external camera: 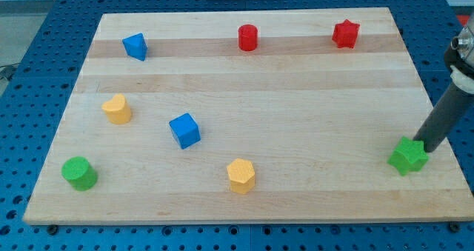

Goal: Push yellow heart slightly to the left

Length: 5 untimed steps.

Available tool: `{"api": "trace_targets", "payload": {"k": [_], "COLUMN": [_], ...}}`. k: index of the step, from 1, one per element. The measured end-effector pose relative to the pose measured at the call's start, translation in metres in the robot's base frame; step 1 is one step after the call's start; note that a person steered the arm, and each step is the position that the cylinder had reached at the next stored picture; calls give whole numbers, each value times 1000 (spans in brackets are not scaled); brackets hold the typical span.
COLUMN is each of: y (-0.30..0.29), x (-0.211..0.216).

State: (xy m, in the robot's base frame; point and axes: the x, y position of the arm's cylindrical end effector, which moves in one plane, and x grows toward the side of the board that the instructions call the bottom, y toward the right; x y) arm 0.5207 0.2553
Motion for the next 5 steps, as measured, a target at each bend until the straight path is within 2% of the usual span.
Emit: {"api": "trace_targets", "payload": {"k": [3, 4, 5], "y": [-10, -10, -35], "x": [7, -2, -34]}}
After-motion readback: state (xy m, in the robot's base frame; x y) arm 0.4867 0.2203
